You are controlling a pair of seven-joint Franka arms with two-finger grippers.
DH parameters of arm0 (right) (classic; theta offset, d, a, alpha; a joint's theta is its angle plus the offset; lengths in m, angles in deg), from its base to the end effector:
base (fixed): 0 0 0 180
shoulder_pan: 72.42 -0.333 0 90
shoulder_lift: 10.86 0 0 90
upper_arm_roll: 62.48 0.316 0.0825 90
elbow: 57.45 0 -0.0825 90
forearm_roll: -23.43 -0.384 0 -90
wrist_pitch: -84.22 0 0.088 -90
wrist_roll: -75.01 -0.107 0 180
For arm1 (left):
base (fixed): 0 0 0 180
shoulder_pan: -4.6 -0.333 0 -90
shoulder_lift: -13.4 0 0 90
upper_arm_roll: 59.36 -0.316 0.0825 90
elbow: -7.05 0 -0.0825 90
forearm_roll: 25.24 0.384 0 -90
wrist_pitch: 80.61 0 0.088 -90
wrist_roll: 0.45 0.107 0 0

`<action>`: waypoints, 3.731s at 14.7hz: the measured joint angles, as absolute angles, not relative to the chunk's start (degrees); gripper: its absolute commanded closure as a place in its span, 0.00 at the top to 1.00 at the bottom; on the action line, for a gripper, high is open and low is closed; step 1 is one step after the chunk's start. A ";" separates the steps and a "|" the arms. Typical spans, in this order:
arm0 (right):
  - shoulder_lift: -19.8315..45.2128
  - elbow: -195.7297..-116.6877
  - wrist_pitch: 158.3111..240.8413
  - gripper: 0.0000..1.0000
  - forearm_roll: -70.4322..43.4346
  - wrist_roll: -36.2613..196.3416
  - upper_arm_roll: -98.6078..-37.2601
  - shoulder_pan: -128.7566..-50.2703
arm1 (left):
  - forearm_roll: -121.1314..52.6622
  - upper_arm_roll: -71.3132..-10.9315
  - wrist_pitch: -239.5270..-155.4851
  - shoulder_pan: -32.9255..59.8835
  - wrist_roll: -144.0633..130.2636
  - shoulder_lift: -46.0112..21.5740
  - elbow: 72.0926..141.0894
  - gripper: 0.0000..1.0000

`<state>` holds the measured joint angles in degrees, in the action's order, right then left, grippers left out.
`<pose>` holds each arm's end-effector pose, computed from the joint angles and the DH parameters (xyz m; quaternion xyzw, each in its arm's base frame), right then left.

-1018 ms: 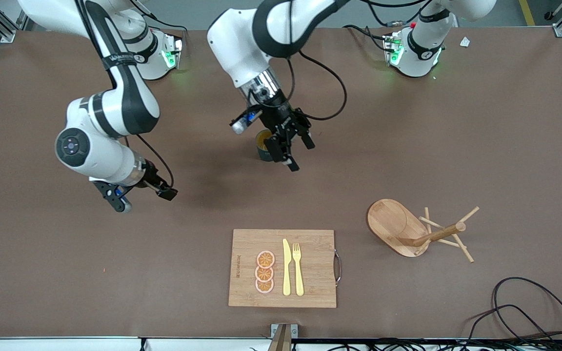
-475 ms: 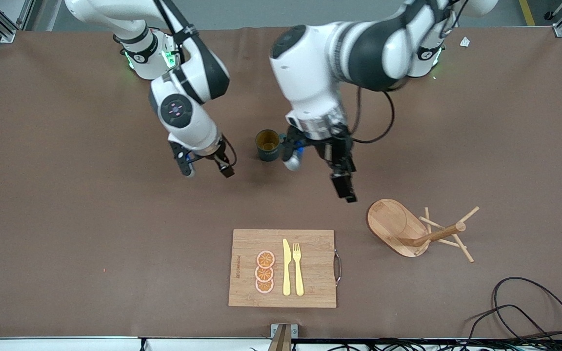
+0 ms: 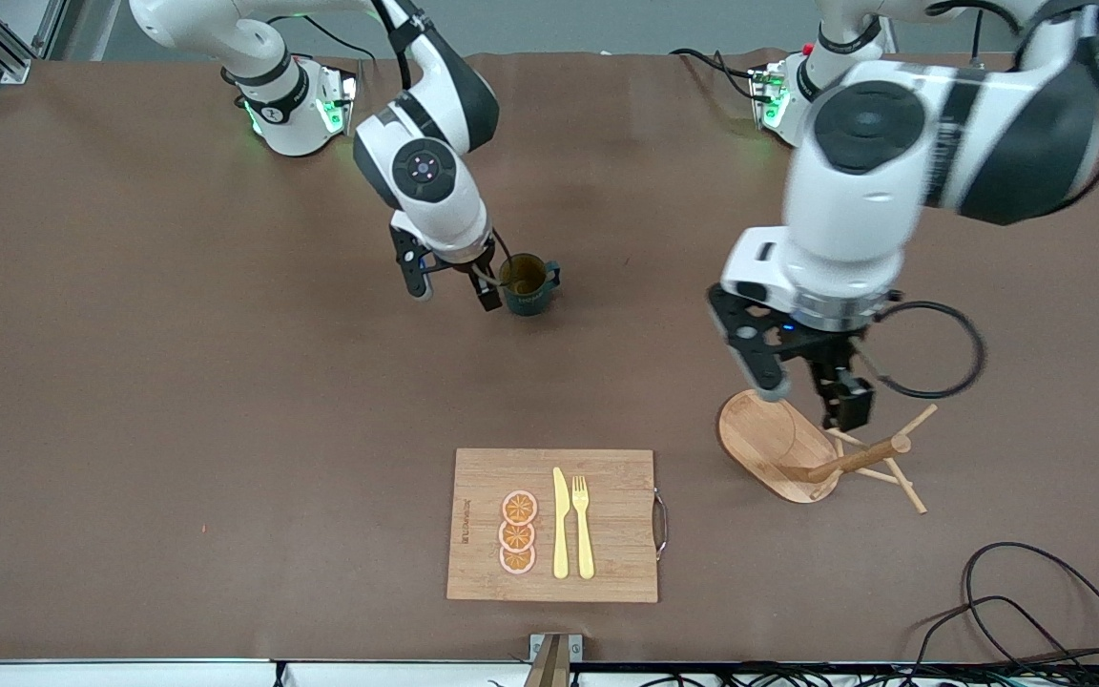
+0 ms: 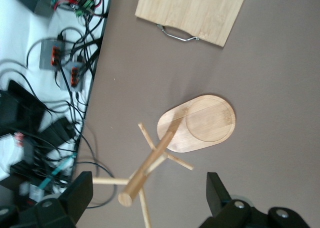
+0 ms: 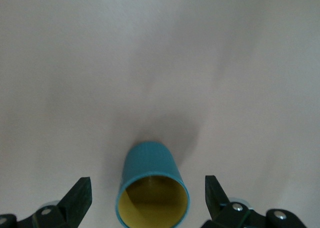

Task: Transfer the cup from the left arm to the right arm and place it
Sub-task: 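Grasp the teal mug with the right gripper while the left gripper retracts, then carry the teal mug away from the stand with the right gripper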

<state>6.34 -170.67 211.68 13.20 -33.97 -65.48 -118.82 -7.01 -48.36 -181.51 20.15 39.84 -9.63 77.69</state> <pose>0.4319 0.4176 0.3134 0.8077 -0.5858 -0.0658 0.0097 0.6390 -0.2577 0.5605 -0.8214 0.5536 -0.0504 0.1277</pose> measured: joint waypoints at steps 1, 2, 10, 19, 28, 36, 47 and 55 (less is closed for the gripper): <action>6.34 -171.50 212.90 1.00 13.20 -35.35 -65.48 -119.84 | -8.93 -48.36 -181.01 18.23 38.81 -8.97 77.71 1.00; 6.34 -172.45 214.22 1.00 13.20 -36.57 -65.48 -120.76 | -10.29 -48.32 -180.02 16.53 37.57 -8.30 77.73 1.00; 6.93 -177.67 222.53 1.00 13.20 -41.59 -65.54 -125.20 | -15.79 -48.40 -165.39 12.14 19.72 -2.06 77.86 1.00; 11.33 -178.01 227.93 0.00 13.21 -43.63 -65.74 -128.55 | -21.32 -48.54 -163.88 5.13 14.87 -1.02 78.59 1.00; 11.25 -177.62 228.14 0.00 13.33 -35.93 -66.76 -128.04 | -26.91 -53.26 -166.09 4.36 0.79 11.20 94.15 1.00; 8.18 -177.23 220.08 0.00 13.35 11.87 -67.36 -119.10 | -23.94 -53.22 -167.86 4.09 -5.95 16.57 98.88 1.00; -1.36 -186.12 215.96 0.00 17.35 83.79 -67.92 -91.37 | -23.96 -50.53 -169.59 4.47 -6.13 16.57 99.12 1.00; -1.31 -186.96 221.44 0.00 24.99 121.72 -67.91 -75.15 | -24.19 -51.05 -169.57 4.21 -6.13 16.26 99.16 1.00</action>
